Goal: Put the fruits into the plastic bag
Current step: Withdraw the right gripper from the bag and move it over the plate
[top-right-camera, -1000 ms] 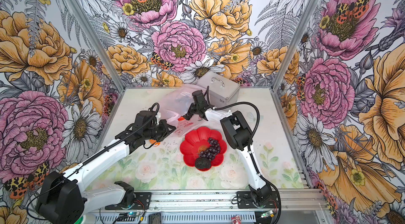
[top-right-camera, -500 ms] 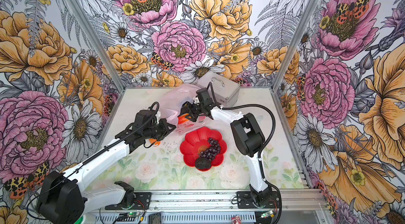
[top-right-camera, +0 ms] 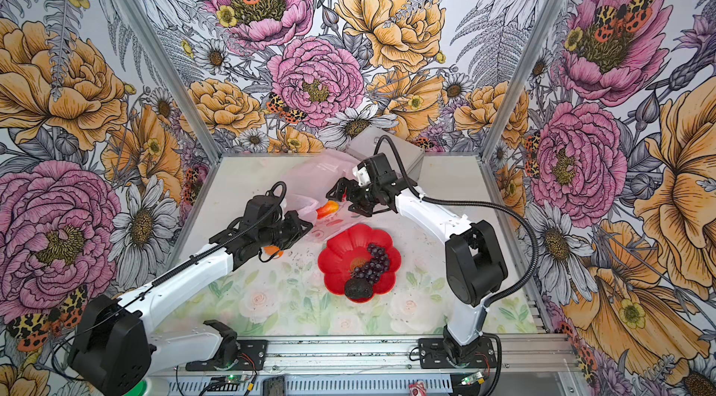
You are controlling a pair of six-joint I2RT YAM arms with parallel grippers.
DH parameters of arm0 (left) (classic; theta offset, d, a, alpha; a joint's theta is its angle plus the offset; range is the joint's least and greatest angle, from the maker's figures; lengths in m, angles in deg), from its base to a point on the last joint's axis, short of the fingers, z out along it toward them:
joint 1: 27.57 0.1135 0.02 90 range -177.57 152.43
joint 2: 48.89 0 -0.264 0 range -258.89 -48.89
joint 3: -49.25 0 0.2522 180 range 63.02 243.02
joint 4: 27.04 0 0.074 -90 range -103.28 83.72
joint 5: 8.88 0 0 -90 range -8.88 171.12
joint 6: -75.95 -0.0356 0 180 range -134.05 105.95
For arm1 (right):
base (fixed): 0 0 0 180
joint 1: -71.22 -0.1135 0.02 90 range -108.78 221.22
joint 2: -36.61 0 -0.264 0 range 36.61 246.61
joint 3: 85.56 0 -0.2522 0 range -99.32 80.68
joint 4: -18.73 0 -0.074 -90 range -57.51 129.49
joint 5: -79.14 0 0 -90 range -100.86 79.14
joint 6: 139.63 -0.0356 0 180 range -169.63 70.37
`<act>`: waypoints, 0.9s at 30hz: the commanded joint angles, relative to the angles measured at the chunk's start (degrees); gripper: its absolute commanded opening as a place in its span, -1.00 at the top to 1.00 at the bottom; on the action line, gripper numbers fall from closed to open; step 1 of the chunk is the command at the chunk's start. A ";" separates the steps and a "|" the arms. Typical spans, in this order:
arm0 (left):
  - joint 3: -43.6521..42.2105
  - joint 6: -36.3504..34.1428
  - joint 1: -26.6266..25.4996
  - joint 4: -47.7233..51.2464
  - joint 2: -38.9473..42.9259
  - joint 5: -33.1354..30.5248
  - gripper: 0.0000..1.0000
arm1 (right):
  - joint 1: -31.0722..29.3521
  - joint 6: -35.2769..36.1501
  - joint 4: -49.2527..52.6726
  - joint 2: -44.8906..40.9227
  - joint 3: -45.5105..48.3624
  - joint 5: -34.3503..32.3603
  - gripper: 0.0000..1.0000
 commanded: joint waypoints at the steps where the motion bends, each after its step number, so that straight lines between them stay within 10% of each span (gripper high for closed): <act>1: 1.18 0.80 -0.96 -2.34 -0.21 -2.59 1.00 | 0.17 10.88 6.89 -4.63 0.61 -3.56 -0.99; 27: -0.76 0.19 -1.15 -3.09 0.46 -2.45 1.00 | -7.96 33.75 35.28 -11.70 2.99 -17.61 -0.99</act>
